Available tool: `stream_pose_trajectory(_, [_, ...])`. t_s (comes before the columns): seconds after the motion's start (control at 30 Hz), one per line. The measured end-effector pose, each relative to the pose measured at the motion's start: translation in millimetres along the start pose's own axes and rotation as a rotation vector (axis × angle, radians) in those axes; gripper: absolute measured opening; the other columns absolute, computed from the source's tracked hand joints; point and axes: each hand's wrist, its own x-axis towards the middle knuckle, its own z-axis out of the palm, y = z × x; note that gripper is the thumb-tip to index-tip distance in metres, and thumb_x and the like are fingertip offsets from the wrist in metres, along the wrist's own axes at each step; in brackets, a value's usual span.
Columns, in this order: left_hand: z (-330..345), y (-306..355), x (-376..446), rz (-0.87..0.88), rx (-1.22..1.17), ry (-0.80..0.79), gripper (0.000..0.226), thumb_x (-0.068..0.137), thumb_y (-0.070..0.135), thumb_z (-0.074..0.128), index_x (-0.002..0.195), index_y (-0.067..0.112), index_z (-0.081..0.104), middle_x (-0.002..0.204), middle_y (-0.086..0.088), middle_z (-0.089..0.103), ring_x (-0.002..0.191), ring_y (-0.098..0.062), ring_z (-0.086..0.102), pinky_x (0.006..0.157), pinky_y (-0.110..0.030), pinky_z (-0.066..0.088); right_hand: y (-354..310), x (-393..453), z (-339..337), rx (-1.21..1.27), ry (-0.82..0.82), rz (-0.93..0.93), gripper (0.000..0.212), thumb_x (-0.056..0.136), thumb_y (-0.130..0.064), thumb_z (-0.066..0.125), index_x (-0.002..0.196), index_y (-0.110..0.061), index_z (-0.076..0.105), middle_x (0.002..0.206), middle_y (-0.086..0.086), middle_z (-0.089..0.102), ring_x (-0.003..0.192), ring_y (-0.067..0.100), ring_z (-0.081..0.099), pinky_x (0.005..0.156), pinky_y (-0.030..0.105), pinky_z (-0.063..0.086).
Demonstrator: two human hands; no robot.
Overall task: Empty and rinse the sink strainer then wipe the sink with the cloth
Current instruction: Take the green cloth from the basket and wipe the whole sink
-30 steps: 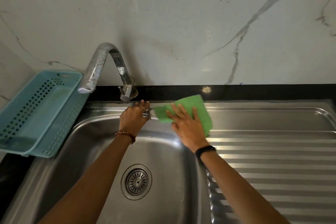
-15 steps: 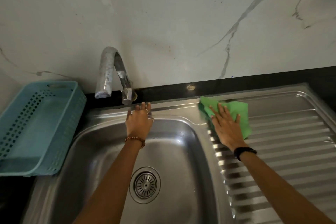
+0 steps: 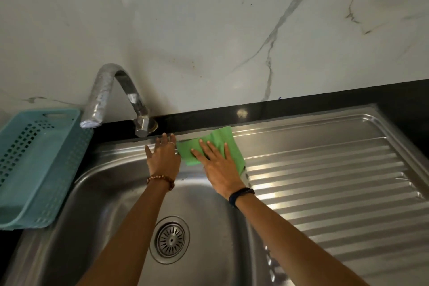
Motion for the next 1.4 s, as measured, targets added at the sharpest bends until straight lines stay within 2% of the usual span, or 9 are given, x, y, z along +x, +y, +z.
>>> stream_pose_trajectory(0.1, [3, 34, -18, 0.012, -0.140, 0.008, 0.069, 0.094, 0.028, 0.047, 0.147, 0.011, 0.007, 0.158, -0.010, 0.002, 0.146, -0.026, 0.003, 0.117, -0.047, 0.008, 24, -4, -7, 0.043, -0.005, 0.037, 0.057, 0.097, -0.010, 0.031, 0.149, -0.017, 0.008, 0.160, 0.001, 0.006, 0.147, 0.018, 0.003, 0.117, 0.050, -0.004])
stream_pose_trajectory(0.23, [12, 115, -38, 0.263, -0.390, 0.048, 0.066, 0.094, 0.010, 0.044, 0.147, 0.010, 0.004, 0.157, -0.010, -0.004, 0.146, -0.023, 0.000, 0.117, -0.040, 0.004, 70, -21, -21, 0.121, 0.030, 0.135, 0.058, 0.099, -0.013, 0.034, 0.149, -0.017, 0.006, 0.160, 0.001, 0.003, 0.147, 0.018, 0.000, 0.118, 0.048, -0.004])
stream_pose_trajectory(0.43, [28, 213, -37, 0.297, -0.356, -0.252, 0.108, 0.077, 0.059, 0.058, 0.146, 0.017, -0.014, 0.154, -0.008, -0.023, 0.143, -0.024, -0.019, 0.113, -0.047, -0.012, 205, -70, -53, 0.136, 0.119, 0.283, 0.063, 0.094, 0.003, 0.031, 0.149, -0.019, 0.008, 0.160, 0.001, 0.005, 0.147, 0.019, 0.001, 0.119, 0.048, 0.002])
stream_pose_trajectory(0.57, [41, 238, -49, 0.265, -0.301, -0.437, 0.143, 0.038, 0.099, 0.028, 0.143, 0.015, -0.022, 0.151, -0.011, -0.030, 0.140, -0.030, -0.025, 0.109, -0.055, -0.017, 276, -99, -72, 0.200, 0.110, 0.389, 0.057, 0.097, -0.002, 0.032, 0.149, -0.015, 0.012, 0.159, 0.004, 0.008, 0.147, 0.021, 0.006, 0.118, 0.048, 0.004])
stream_pose_trajectory(0.7, [39, 236, -52, 0.277, -0.282, -0.426, 0.162, 0.010, 0.101, 0.004, 0.143, 0.013, -0.022, 0.151, -0.013, -0.030, 0.140, -0.032, -0.026, 0.111, -0.055, -0.015, 329, -122, -86, 0.259, 0.092, 0.550, 0.055, 0.096, 0.003, 0.031, 0.148, -0.009, 0.016, 0.159, 0.008, 0.013, 0.147, 0.023, 0.010, 0.117, 0.049, 0.006])
stream_pose_trajectory(0.87, [40, 239, -52, 0.280, -0.250, -0.434, 0.159, 0.012, 0.101, 0.002, 0.142, 0.014, -0.024, 0.150, -0.012, -0.032, 0.139, -0.032, -0.027, 0.109, -0.055, -0.017, 310, -127, -78, 0.373, 0.197, 0.551, 0.044, 0.099, -0.007, 0.034, 0.143, -0.008, 0.032, 0.155, 0.013, 0.025, 0.144, 0.028, 0.021, 0.118, 0.051, 0.013])
stream_pose_trajectory(1.0, [46, 241, -46, 0.232, -0.195, -0.440, 0.128, 0.060, 0.084, 0.048, 0.142, 0.016, -0.025, 0.149, -0.010, -0.035, 0.138, -0.030, -0.029, 0.109, -0.057, -0.019, 238, -107, -60, 0.257, 0.102, 0.313, 0.047, 0.100, -0.016, 0.032, 0.146, -0.020, 0.024, 0.157, 0.008, 0.018, 0.147, 0.024, 0.012, 0.120, 0.047, 0.005])
stream_pose_trajectory(1.1, [51, 243, -45, 0.210, -0.156, -0.429, 0.120, 0.068, 0.073, 0.054, 0.143, 0.018, -0.023, 0.149, -0.011, -0.034, 0.138, -0.028, -0.030, 0.109, -0.053, -0.019, 200, -92, -47, 0.097, 0.064, 0.210, 0.050, 0.100, -0.030, 0.029, 0.148, -0.029, 0.014, 0.159, 0.010, 0.009, 0.147, 0.026, 0.004, 0.118, 0.051, 0.001])
stream_pose_trajectory(1.4, [43, 245, -51, 0.227, -0.204, -0.394, 0.146, 0.030, 0.101, 0.020, 0.141, 0.019, -0.026, 0.141, -0.003, -0.041, 0.135, -0.020, -0.031, 0.107, -0.055, -0.021, 296, -105, -70, 0.131, 0.115, 0.223, 0.058, 0.094, -0.008, 0.042, 0.146, -0.026, 0.023, 0.157, -0.002, 0.020, 0.146, 0.015, 0.016, 0.118, 0.046, 0.002])
